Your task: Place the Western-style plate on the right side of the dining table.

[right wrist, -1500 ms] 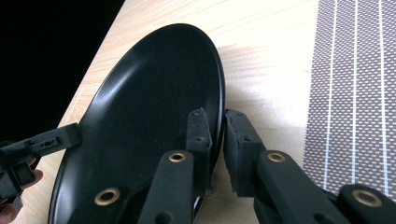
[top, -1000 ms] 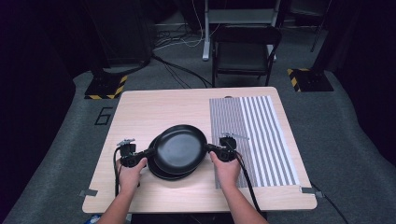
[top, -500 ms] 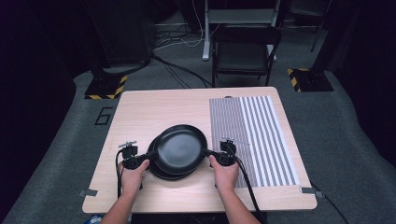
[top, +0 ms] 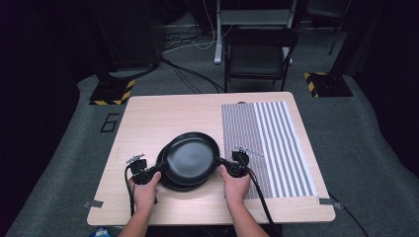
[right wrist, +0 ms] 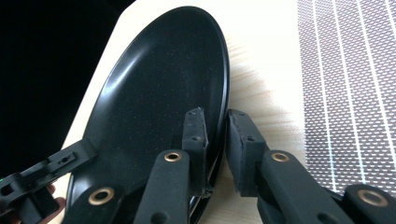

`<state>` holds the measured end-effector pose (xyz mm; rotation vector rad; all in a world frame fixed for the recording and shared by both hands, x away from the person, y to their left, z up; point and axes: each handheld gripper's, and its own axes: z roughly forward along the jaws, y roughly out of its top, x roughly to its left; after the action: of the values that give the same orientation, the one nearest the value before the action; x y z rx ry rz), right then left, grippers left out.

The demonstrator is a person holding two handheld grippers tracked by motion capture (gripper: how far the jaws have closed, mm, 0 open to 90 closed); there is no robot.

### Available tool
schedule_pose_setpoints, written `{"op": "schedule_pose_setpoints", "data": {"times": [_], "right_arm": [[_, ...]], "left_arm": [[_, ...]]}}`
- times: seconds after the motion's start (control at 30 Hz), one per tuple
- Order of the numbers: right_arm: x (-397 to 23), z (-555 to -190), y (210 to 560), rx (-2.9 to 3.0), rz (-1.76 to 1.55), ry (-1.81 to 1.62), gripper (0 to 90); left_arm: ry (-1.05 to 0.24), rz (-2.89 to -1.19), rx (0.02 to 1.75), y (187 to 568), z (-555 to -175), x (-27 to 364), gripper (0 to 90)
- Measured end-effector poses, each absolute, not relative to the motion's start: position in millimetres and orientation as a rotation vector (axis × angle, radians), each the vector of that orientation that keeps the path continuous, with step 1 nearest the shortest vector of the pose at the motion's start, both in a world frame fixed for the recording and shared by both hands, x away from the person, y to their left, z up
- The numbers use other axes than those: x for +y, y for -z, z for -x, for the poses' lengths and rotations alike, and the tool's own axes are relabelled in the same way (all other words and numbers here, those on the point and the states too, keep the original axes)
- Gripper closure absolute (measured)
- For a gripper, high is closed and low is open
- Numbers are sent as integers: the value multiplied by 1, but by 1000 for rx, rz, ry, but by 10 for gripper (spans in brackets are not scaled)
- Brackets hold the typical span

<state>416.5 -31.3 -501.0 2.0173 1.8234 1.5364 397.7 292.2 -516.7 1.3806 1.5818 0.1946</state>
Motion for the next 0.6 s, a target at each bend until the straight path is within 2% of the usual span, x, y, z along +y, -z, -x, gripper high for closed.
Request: {"op": "schedule_pose_setpoints", "data": {"times": [0.2, 0.33, 0.6], "right_arm": [[-26, -414, 503, 1796, -2010, -1518, 782], [-22, -413, 505, 1763, -2011, -1510, 788], [-21, -414, 508, 1726, -2045, -1546, 798]], "left_arm": [[-196, -1314, 1611, 520, -395, 289, 717], [-244, -1293, 1628, 520, -392, 285, 738], [-231, -1263, 1631, 522, -392, 287, 753]]}}
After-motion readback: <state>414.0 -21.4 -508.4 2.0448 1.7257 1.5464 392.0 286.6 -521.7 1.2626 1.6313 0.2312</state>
